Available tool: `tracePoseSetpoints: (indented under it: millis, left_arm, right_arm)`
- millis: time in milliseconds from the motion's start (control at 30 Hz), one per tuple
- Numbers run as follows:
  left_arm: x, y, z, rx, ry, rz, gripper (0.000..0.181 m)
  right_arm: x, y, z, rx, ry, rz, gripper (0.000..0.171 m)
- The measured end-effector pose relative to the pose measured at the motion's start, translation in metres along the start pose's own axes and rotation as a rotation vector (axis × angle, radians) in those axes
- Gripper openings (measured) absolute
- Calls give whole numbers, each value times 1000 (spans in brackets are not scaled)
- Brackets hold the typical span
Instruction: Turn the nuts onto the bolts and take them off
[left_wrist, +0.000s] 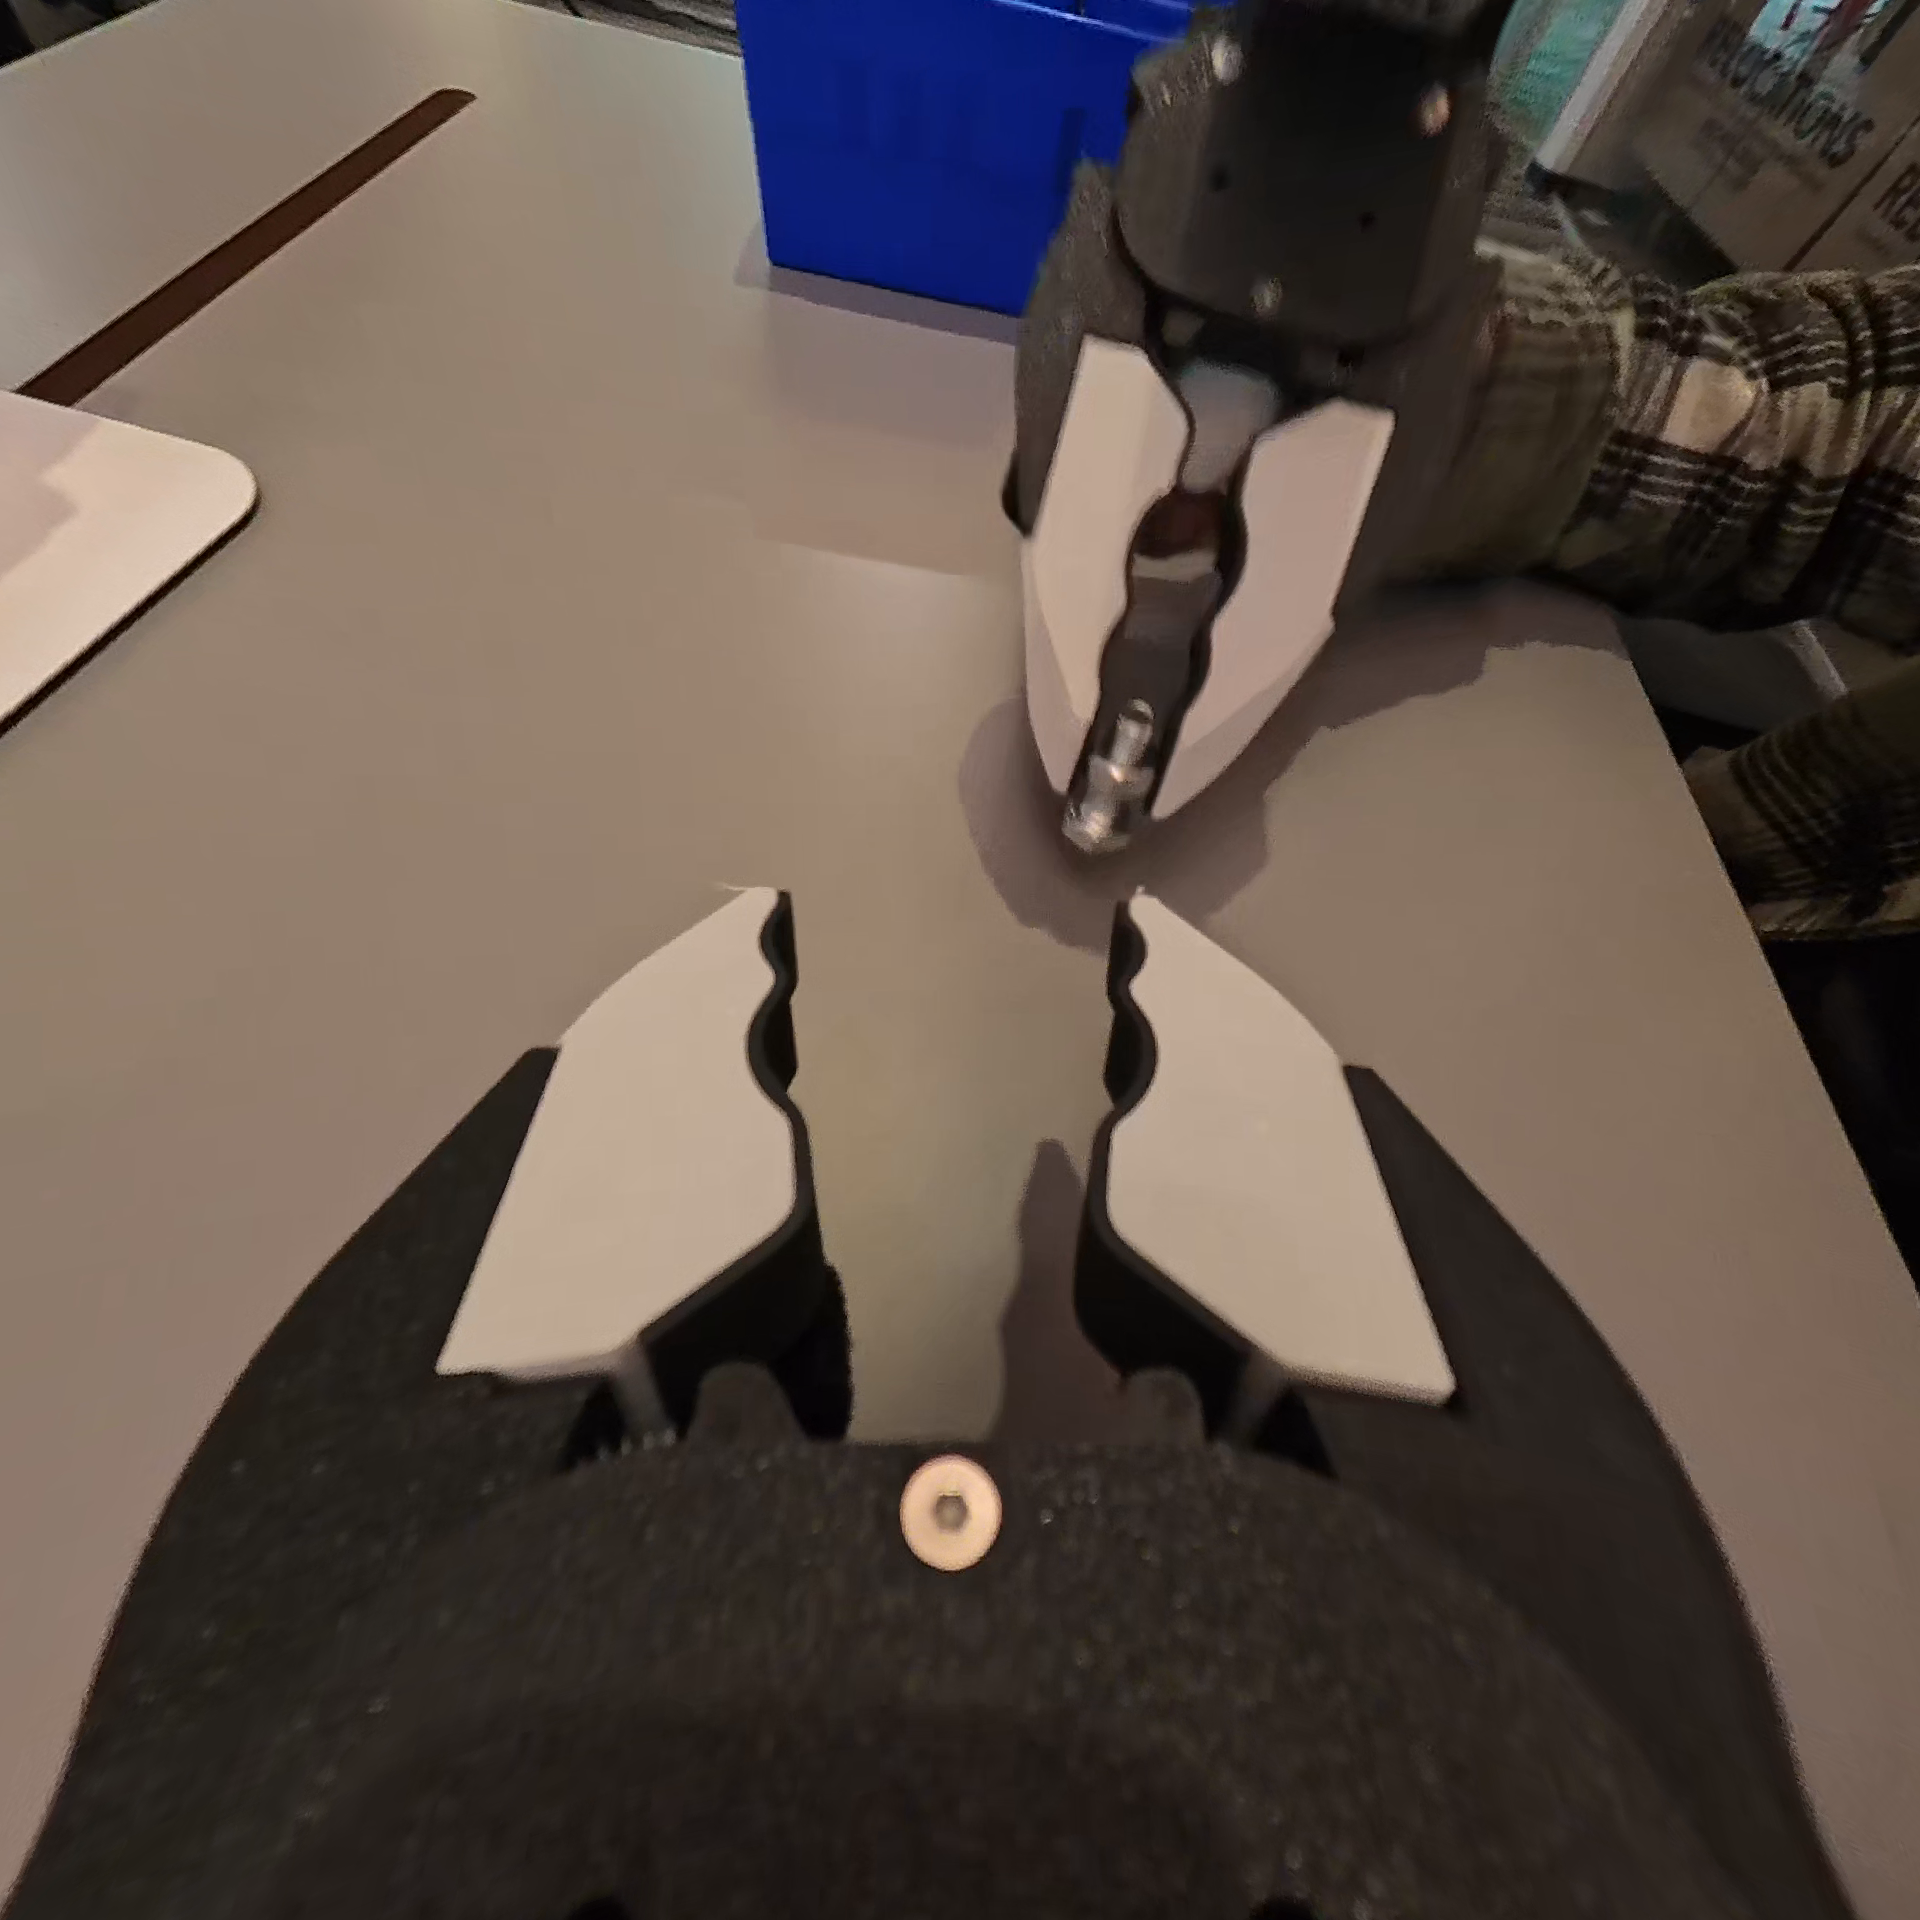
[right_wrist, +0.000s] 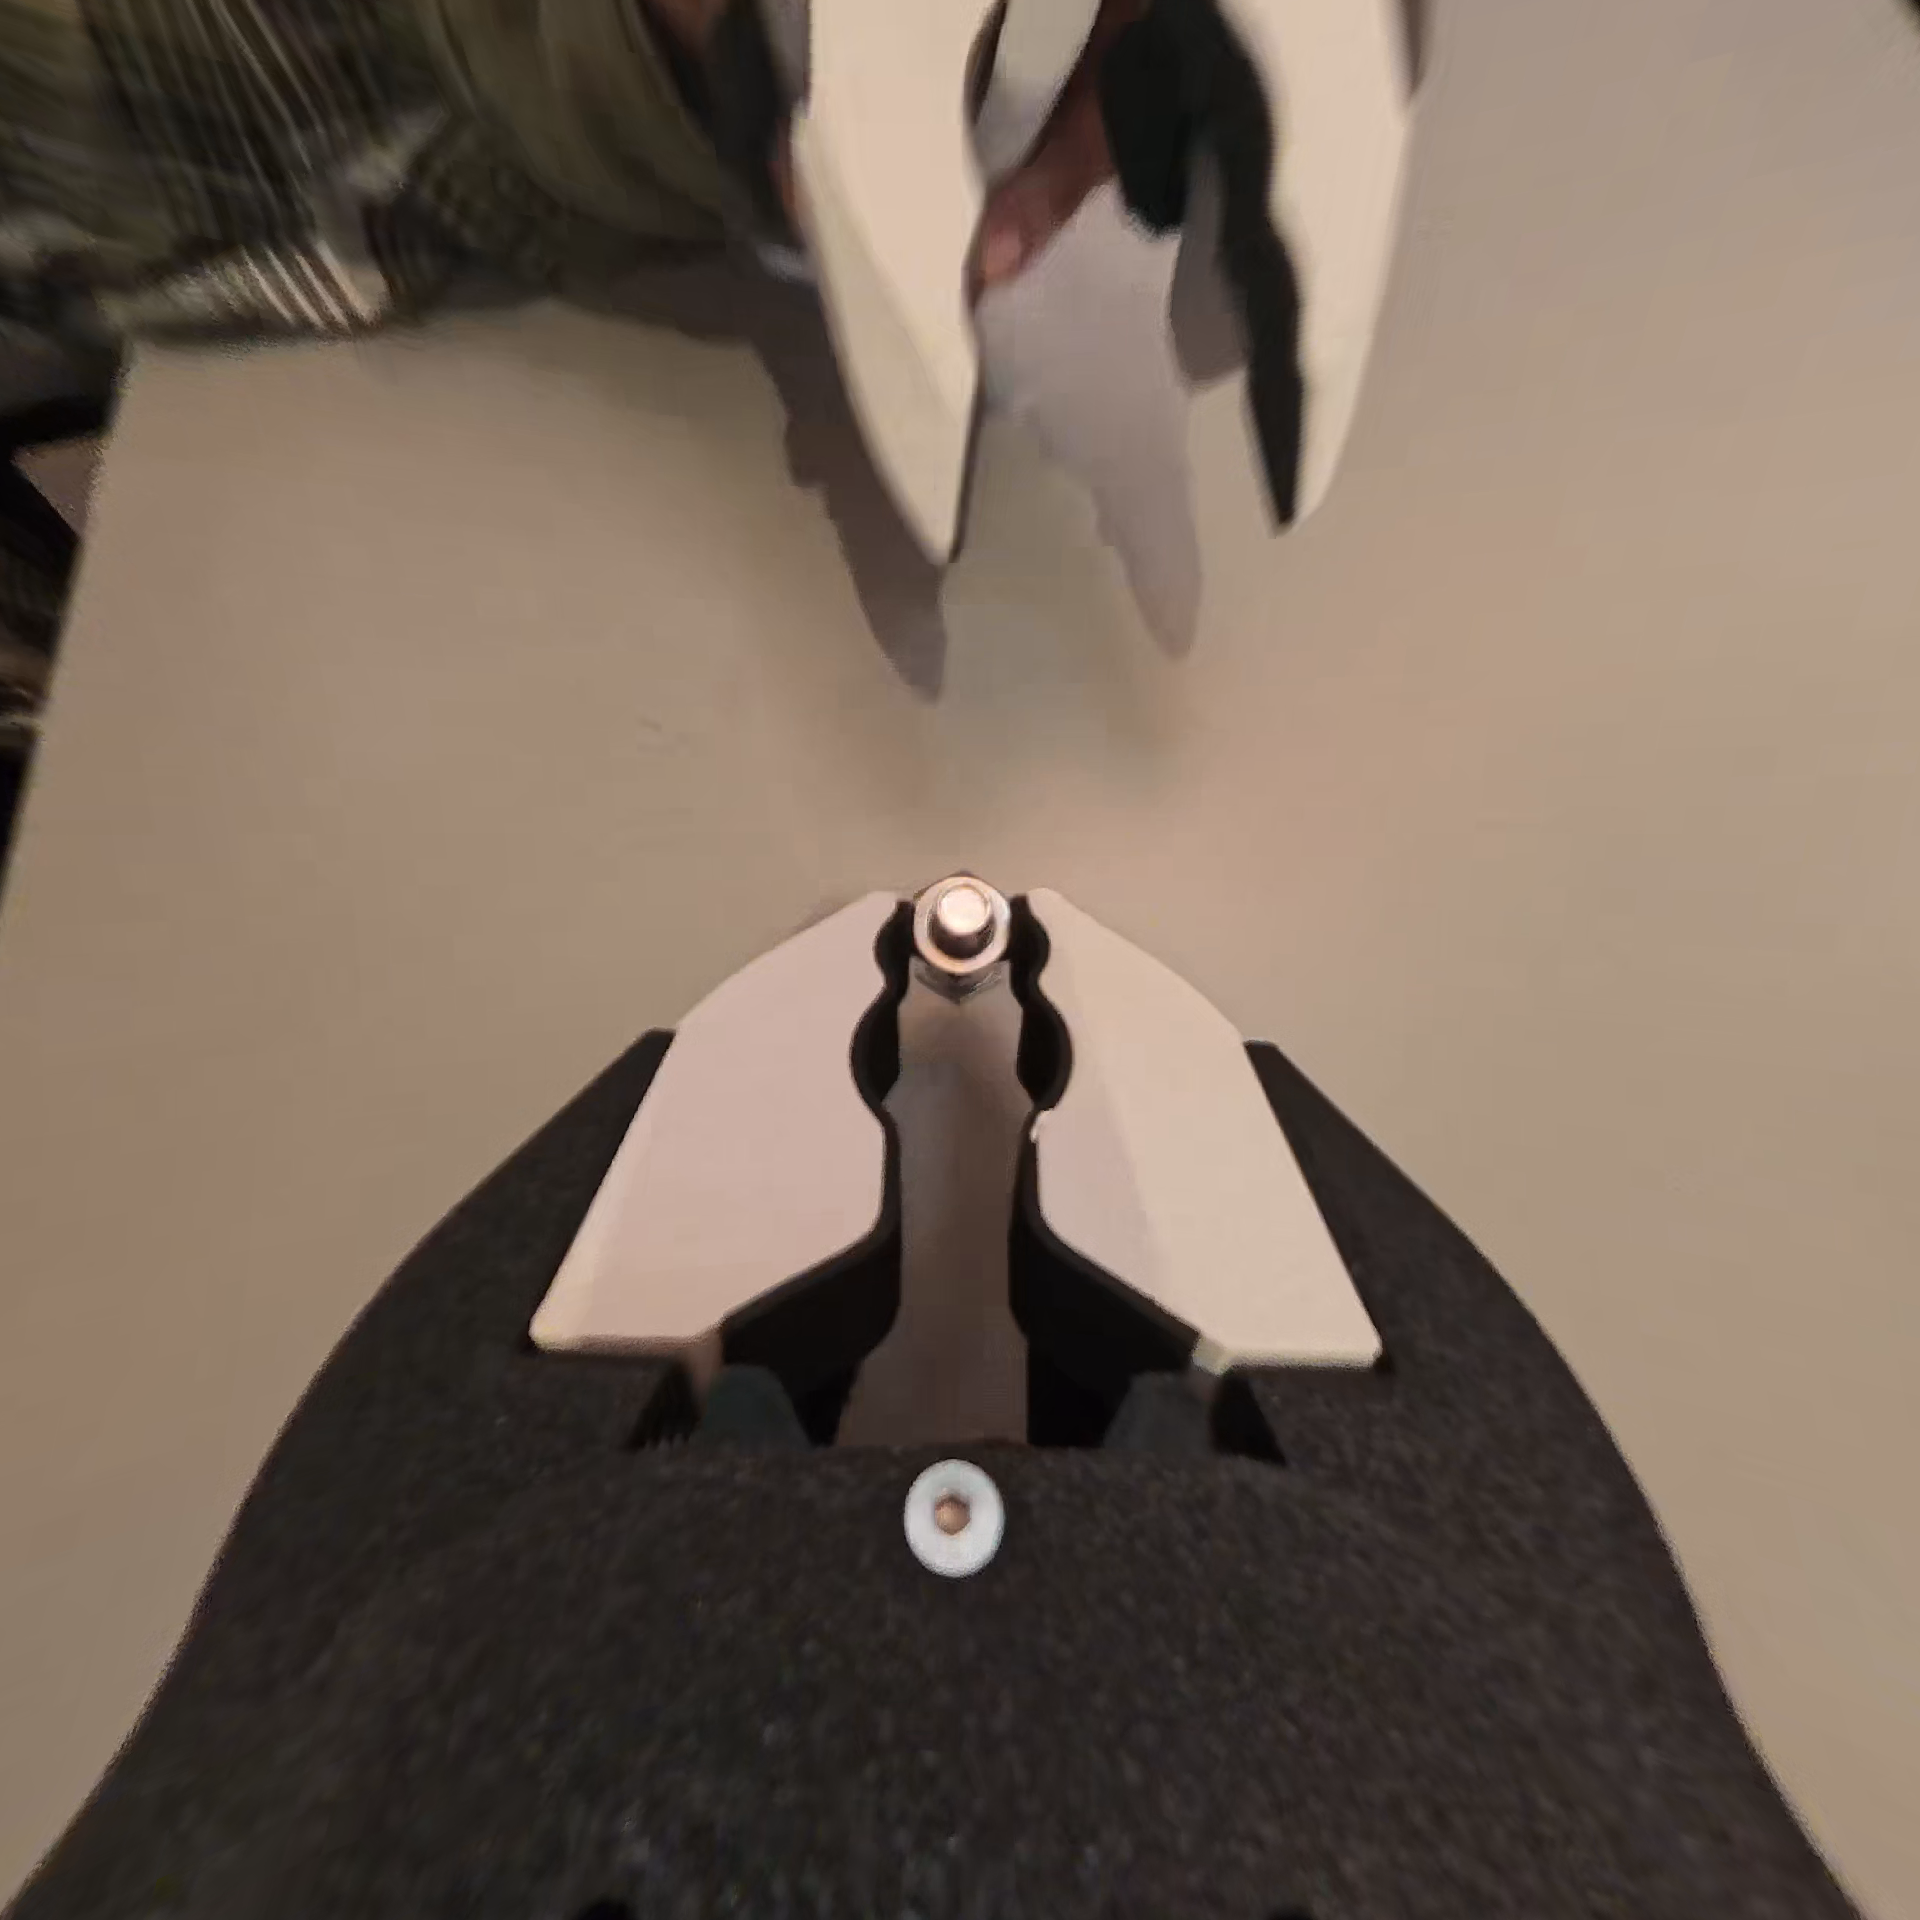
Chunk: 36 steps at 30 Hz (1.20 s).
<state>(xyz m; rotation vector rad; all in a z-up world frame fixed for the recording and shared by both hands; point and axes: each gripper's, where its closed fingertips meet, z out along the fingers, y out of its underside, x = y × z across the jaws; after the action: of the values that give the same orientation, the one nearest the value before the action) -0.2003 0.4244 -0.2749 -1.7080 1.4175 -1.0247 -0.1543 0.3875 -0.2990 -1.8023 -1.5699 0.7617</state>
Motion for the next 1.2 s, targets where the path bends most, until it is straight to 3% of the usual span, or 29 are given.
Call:
tracePoseSetpoints:
  millis: [33,200,333,567,1033,1200]
  left_arm:
    - [3,0,4,2,15,0,58]
    - [29,-18,18,93,134,-27,57]
    - [47,-36,20,179,220,-46,52]
    - [49,-47,13,242,215,-37,43]
    - [57,-41,21,203,228,5,19]
    - [56,-44,19,207,196,21,18]
  right_arm:
    - [1,-10,-8,32,-16,7,17]
    - [-1,-64,-40,176,-128,-33,18]
    - [-2,-80,-45,186,-194,-110,17]
    - [-8,-80,-34,155,-268,-156,18]
    - [-15,-78,-28,137,-314,-167,17]
    - [-14,-81,-30,151,-304,-173,17]
